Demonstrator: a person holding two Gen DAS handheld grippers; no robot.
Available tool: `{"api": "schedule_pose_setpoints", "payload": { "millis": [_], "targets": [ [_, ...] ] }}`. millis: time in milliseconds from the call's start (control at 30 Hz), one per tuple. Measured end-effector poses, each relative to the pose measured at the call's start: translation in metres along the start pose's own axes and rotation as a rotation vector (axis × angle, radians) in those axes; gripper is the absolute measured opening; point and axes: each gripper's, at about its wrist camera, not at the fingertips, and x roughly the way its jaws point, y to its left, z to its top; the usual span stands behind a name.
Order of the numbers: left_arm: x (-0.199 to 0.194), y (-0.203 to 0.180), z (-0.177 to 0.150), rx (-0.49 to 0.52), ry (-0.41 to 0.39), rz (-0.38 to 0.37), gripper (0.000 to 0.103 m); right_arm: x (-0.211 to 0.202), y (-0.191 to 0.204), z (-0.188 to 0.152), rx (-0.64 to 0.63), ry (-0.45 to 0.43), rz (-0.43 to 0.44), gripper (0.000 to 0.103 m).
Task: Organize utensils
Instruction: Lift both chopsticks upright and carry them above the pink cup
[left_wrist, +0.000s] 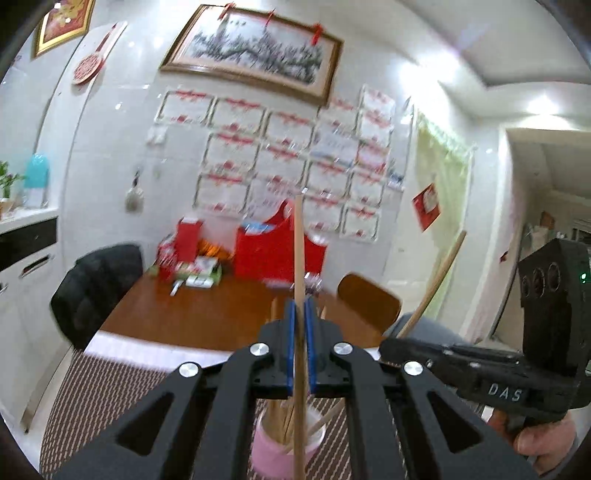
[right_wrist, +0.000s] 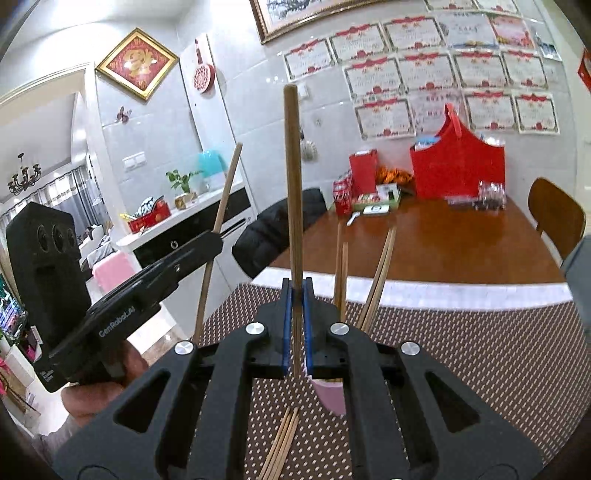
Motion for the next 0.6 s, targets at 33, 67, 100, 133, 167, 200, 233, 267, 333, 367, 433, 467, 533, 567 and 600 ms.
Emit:
{"api": "schedule_pose_setpoints", "payload": {
  "millis": [33, 67, 100, 133, 167, 200, 233, 267, 333, 367, 433, 467, 533, 567, 600],
  "targets": [
    [0.003, -0.002, 0.004, 0.001, -0.016, -0.018, 0.006, -0.001, -0.002, 0.006, -0.003, -0.007, -0.004, 0.006],
    [0.007, -0.004, 0.007, 0.003, -0.030, -0.031, 0.006, -0.002, -0.004, 0.009, -0.006, -0.010, -0.007, 0.006],
    [0.014, -0.007, 0.011, 0.003, -0.044, -0.047, 0.006, -0.002, -0.005, 0.014, -0.010, -0.015, -0.012, 0.006],
    [0.019, -0.008, 0.014, -0.001, -0.055, -0.062, 0.006, -0.001, -0.007, 0.016, -0.013, -0.017, -0.015, 0.006],
    [0.025, -0.008, 0.015, -0.006, -0.066, -0.072, 0.006, -0.001, -0.007, 0.020, -0.018, -0.019, -0.019, 0.006],
    [0.029, -0.007, 0.016, -0.009, -0.069, -0.077, 0.006, 0.000, -0.008, 0.023, -0.025, -0.019, -0.023, 0.006],
    [0.036, -0.007, 0.016, -0.014, -0.077, -0.089, 0.006, 0.001, -0.009, 0.026, -0.030, -0.016, -0.028, 0.006],
    [0.039, -0.007, 0.017, -0.015, -0.083, -0.093, 0.006, 0.003, -0.010, 0.027, -0.032, -0.013, -0.031, 0.006],
    [0.048, -0.007, 0.012, -0.011, -0.102, -0.096, 0.006, 0.007, -0.013, 0.031, -0.044, -0.004, -0.041, 0.006],
    [0.054, -0.006, 0.010, -0.017, -0.102, -0.101, 0.006, 0.009, -0.014, 0.031, -0.048, 0.001, -0.046, 0.006],
    [0.062, -0.004, 0.003, -0.031, -0.101, -0.109, 0.006, 0.015, -0.019, 0.033, -0.056, 0.018, -0.054, 0.006],
    [0.068, -0.004, -0.002, -0.035, -0.107, -0.115, 0.006, 0.018, -0.020, 0.032, -0.059, 0.026, -0.059, 0.006],
    [0.078, -0.001, -0.010, -0.042, -0.108, -0.109, 0.006, 0.024, -0.024, 0.030, -0.060, 0.043, -0.066, 0.006],
    [0.082, 0.001, -0.016, -0.051, -0.106, -0.112, 0.006, 0.027, -0.026, 0.030, -0.060, 0.050, -0.068, 0.006],
    [0.087, 0.004, -0.019, -0.057, -0.104, -0.108, 0.006, 0.031, -0.029, 0.028, -0.059, 0.061, -0.072, 0.006]
  ]
}}
